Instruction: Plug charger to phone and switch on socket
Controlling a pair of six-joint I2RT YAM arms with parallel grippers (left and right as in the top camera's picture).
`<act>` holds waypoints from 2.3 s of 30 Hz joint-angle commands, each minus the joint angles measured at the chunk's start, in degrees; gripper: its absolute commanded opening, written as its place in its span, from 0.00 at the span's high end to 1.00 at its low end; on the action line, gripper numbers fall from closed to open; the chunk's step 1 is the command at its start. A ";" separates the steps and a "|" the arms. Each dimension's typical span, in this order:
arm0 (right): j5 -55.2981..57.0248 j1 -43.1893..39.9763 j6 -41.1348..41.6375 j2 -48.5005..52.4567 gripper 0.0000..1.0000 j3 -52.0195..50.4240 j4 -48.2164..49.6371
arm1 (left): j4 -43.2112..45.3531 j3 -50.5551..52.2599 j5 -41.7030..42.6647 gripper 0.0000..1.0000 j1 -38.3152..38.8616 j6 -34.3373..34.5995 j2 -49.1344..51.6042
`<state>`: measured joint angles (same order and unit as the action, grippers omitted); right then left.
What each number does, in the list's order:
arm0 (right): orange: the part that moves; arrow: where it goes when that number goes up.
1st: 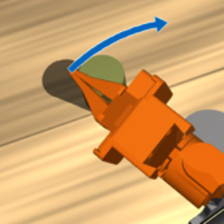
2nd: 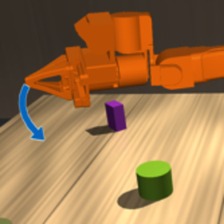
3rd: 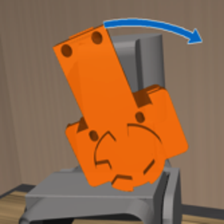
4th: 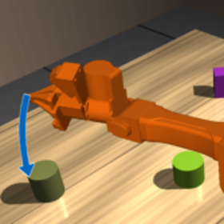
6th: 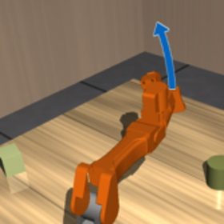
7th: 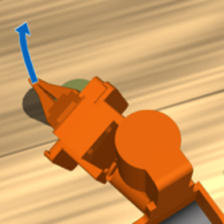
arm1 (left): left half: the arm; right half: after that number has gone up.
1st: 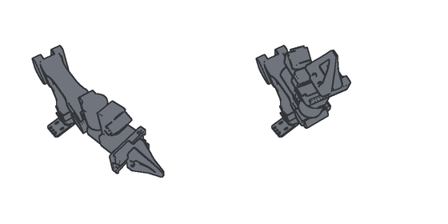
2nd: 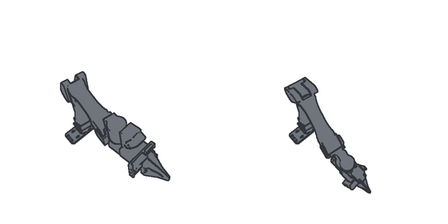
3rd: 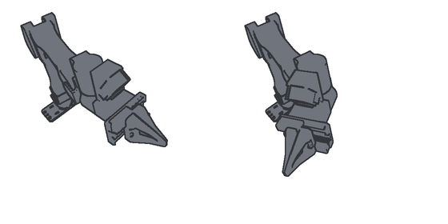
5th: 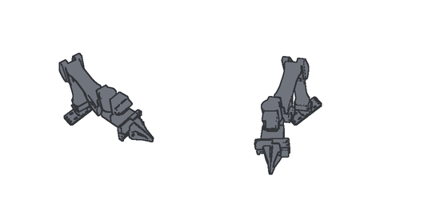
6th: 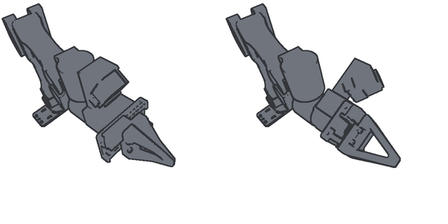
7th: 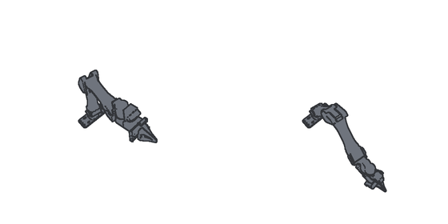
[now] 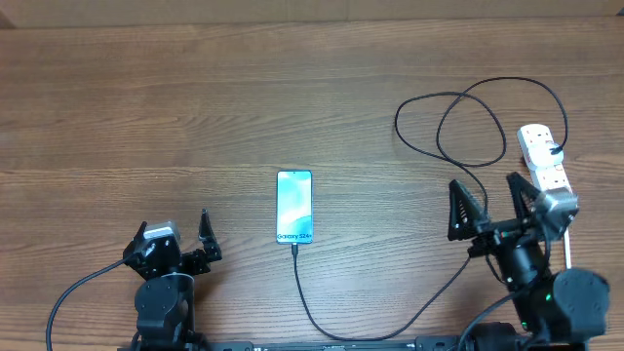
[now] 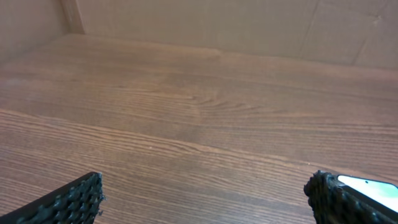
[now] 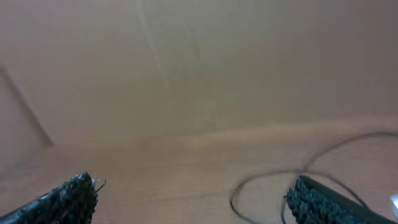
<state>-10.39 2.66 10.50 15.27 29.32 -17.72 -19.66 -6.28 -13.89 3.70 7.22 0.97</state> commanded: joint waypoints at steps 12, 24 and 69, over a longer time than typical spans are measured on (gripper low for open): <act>-0.13 0.24 -5.44 -13.11 0.00 -21.68 23.85 | 0.20 0.33 0.22 0.01 -0.33 -1.01 -0.50; 8.35 0.24 -5.44 -15.13 0.00 -28.89 22.62 | 0.20 0.33 0.22 0.00 -0.33 -1.01 -0.50; 9.90 0.24 -6.08 -15.10 0.00 -28.87 12.87 | 0.39 0.35 -0.20 0.01 -0.44 -1.60 -0.79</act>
<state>-1.06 2.68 4.67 0.73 1.06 -5.17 -19.68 -6.24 -13.91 3.70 7.09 0.97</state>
